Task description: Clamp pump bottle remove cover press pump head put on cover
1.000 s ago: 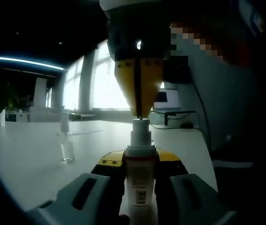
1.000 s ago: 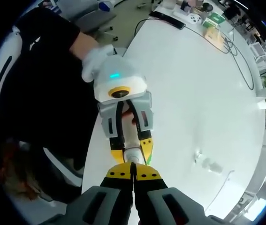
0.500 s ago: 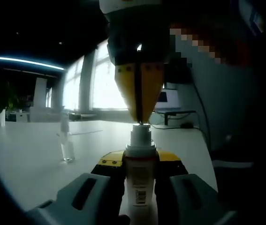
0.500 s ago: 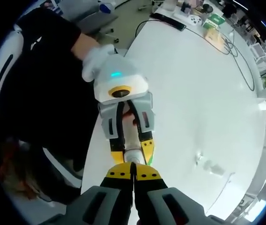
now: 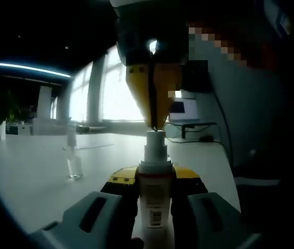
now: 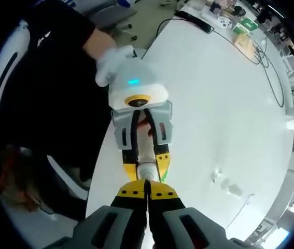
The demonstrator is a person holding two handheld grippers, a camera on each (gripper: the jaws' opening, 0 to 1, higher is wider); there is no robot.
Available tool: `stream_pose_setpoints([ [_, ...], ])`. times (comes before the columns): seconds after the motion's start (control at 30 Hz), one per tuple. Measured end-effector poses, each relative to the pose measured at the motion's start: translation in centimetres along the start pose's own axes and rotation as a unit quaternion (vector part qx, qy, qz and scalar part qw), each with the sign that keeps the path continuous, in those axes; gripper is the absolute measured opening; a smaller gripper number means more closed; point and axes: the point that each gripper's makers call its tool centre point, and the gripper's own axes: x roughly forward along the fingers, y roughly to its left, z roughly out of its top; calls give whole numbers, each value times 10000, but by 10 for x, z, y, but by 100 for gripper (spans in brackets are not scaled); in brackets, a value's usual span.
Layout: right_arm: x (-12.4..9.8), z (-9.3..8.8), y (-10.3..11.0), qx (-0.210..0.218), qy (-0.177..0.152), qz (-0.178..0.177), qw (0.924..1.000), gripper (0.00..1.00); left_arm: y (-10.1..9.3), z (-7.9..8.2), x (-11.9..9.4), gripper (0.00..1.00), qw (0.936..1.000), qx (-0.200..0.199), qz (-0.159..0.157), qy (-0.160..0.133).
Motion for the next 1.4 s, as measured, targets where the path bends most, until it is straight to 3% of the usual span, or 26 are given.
stream_pose_setpoints([
  [1.4,1,-1,1,239,-68,39,9997,0,1,0,1,14,10000,-37,19,11],
])
